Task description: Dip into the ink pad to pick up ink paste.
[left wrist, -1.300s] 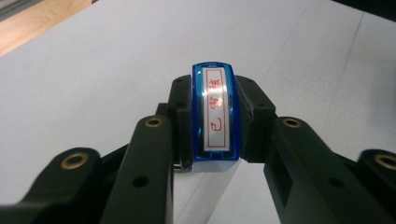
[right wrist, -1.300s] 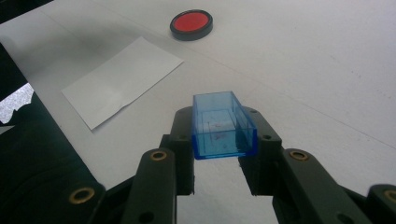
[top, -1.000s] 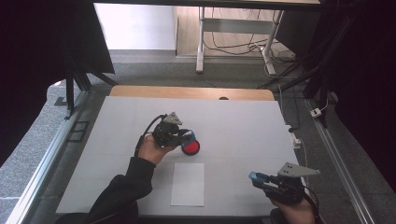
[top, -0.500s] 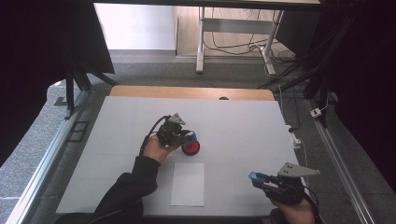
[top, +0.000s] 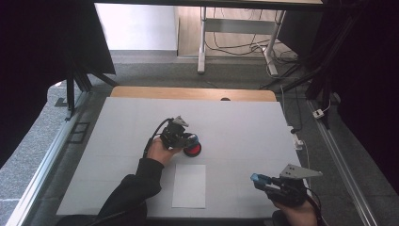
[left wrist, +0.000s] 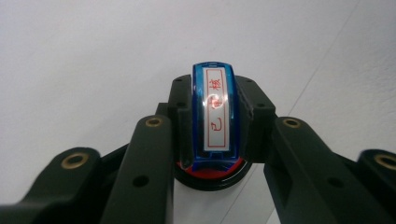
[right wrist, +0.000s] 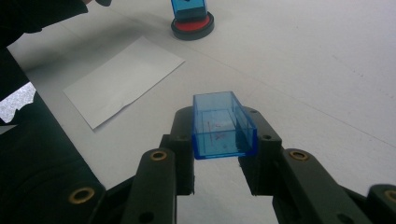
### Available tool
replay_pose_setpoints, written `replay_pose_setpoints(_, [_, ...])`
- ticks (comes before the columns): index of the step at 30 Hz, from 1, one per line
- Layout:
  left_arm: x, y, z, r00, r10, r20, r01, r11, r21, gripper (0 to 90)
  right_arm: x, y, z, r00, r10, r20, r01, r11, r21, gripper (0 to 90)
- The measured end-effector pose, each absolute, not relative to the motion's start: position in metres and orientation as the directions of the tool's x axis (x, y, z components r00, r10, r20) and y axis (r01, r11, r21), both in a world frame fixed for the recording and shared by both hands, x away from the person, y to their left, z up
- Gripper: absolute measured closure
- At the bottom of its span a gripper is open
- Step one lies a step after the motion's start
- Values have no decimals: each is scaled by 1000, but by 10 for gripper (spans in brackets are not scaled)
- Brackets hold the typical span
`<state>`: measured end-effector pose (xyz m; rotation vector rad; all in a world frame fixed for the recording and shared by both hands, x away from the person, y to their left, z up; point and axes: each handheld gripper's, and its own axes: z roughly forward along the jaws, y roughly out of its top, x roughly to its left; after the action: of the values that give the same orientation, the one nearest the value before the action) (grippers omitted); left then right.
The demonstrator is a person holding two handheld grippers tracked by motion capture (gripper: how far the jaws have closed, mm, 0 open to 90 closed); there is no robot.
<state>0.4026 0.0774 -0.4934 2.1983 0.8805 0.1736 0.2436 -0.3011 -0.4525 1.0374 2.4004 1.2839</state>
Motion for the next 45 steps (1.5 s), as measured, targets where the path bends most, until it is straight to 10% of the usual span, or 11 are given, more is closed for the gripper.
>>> replay_pose_setpoints(21, [388,56,-489,777,628,53,447,-608,656,707,243,-299,-453,-728,676,114,476,379,794,688])
replay_pose_setpoints(36, [407,77,-493,745,645,-170,569,-483,665,707,243,-299,-453,-728,677,107,475,386,791,688])
replay_pose_setpoints(45, [397,66,-492,761,647,-55,507,-539,672,707,243,-299,-453,-730,676,103,474,392,788,688])
